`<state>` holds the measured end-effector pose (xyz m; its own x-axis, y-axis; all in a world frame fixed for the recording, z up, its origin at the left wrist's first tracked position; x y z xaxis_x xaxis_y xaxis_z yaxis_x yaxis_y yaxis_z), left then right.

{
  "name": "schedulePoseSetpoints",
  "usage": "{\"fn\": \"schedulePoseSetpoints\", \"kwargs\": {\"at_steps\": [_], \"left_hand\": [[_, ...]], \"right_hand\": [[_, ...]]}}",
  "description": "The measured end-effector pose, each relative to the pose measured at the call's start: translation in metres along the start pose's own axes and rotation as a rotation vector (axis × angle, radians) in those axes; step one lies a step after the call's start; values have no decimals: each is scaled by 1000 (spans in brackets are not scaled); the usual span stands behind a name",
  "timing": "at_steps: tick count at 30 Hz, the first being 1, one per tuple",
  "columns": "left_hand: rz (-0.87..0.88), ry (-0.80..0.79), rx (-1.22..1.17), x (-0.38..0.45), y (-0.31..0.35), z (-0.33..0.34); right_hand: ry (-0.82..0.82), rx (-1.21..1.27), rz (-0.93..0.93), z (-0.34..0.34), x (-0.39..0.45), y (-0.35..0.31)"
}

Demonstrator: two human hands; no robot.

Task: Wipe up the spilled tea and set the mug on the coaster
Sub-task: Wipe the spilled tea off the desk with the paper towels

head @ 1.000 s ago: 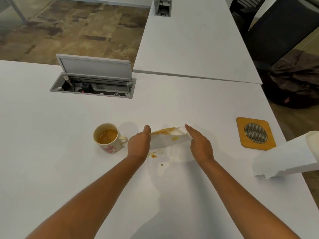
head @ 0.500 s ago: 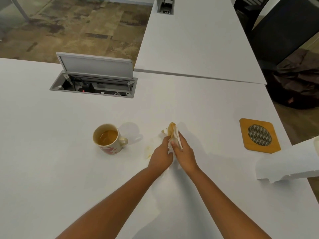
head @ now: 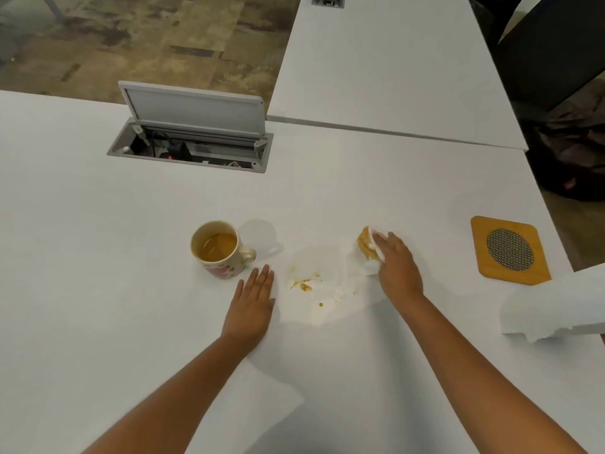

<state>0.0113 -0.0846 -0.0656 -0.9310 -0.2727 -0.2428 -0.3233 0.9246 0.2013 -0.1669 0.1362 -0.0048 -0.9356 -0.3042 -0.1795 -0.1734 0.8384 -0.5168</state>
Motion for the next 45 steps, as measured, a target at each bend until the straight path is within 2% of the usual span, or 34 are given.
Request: {"fn": "schedulePoseSetpoints", "kwargs": {"at_steps": [2,4,7,11,14,18,20,24,27,32,39,45], "left_hand": [[12,19,-18,-3,-1,3],[21,35,-15,-3,0,5],[23,54,-9,-4,-2,6],[13,99,-13,-7,-2,7],[0,129,-28,-8,-2,8],[6,120,-35,-7,-2,10],[8,130,-26,-7,-2,8],[20,127,-17,-8,0,6],[14,118,-2,-8,-2,7],[3,76,-102,-7,-5,9],[6,109,-208,-9,-4,1],[21,106,-267,-10,-5,-3]], "right_hand": [[-190,-56,-19,23,-1,-4],[-307,-100,-20,44,-4,-10],[-355,-214,-92,70,-10,-32],[-432,-249,-308,108,-36,-75],[-422,-270,-403,125,-65,-83],[-415,-295,-519,115,-82,-53],[-348,-262,-428,96,-67,-33],[-241,-181,-124,57,-43,11],[-236,-148,-63,50,-57,28],[-263,-147,-200,67,-97,17],[-485,-256,-566,130,-111,-64],[-495,-267,-548,131,-40,-101]]}}
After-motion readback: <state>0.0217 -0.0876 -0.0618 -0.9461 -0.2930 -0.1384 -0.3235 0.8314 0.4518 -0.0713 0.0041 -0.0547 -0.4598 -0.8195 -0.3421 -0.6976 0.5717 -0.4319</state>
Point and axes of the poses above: each hand's wrist, its own x-axis towards the middle knuckle, its own z-axis out of the palm, y = z × x, the point moved 5 cm from there along x, towards the middle knuckle, and after that the axes turned 7 degrees about x, right-handed, at the moved point
